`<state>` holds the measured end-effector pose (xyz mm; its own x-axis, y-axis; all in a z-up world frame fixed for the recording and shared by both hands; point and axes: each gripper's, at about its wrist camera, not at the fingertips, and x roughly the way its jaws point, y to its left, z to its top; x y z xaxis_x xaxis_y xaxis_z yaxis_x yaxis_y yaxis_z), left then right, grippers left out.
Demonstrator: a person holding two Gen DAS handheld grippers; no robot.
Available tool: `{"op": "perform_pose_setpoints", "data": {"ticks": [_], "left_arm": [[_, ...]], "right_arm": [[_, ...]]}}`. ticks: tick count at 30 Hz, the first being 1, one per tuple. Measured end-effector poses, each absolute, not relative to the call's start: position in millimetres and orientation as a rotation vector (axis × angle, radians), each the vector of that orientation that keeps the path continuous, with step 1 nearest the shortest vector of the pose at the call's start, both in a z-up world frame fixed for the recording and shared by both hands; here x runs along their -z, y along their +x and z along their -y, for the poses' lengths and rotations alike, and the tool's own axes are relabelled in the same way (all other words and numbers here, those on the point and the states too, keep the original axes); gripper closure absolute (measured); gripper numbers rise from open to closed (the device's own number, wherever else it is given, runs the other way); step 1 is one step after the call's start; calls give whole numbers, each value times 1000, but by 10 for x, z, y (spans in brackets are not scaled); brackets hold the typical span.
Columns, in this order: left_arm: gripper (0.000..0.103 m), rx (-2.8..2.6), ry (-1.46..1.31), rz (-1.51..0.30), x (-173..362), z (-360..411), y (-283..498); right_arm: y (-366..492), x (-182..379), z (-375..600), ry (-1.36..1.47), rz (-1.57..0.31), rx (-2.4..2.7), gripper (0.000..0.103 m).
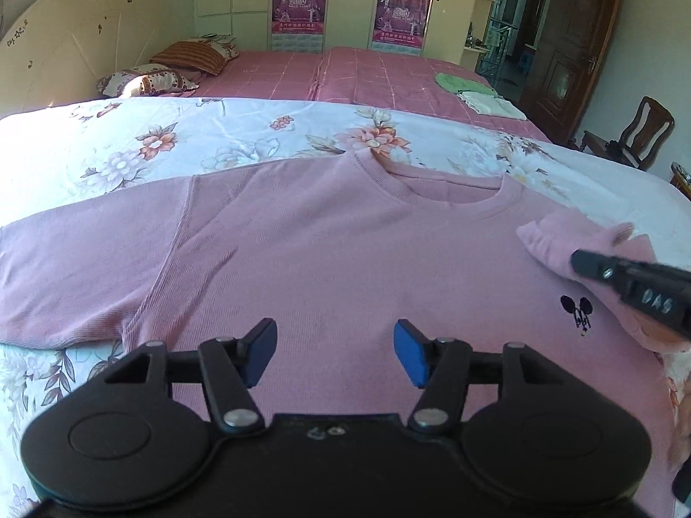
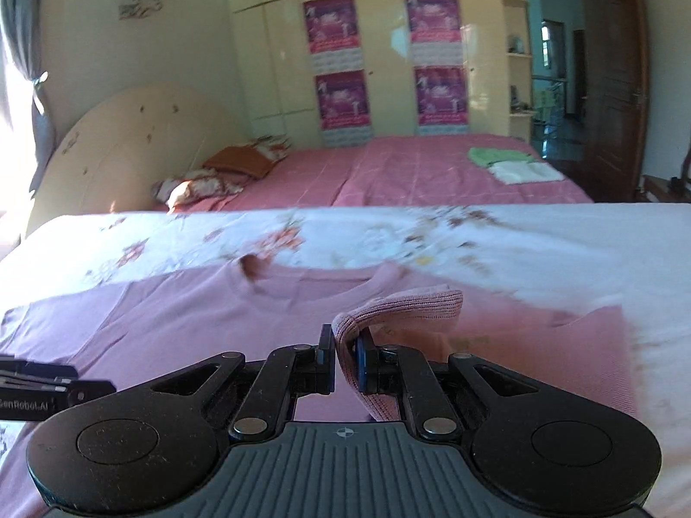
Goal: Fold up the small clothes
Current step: 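Fold the held sleeve across the sweatshirt front with the right tool, release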
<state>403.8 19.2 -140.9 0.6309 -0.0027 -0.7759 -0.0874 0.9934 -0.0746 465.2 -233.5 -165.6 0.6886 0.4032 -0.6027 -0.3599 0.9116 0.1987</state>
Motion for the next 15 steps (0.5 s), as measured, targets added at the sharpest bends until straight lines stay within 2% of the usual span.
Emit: {"op": "perform_pose_setpoints", "data": {"ticks": [2,3,4,6,15], "left_arm": [[42,-26,-138,-896,1447,-297,4063],[35,-16,-154,-892,1456,-337,4076],[27,-4,-166,-885,1461,-355,4080],[20,33,-180,-871,1452,-342,4110],[19,241,-107,-900,1677,278,4281]], "right_arm": [[4651,1802,2136,67,-733,-457,93],[4637,1852,2058,61,-756,-470,85],[4603,1884,2015,71,-768,-491,58],[4519,1849,2033,88,-733,-509,22],[4267,1606,2805,26,-662,-245,21]]}}
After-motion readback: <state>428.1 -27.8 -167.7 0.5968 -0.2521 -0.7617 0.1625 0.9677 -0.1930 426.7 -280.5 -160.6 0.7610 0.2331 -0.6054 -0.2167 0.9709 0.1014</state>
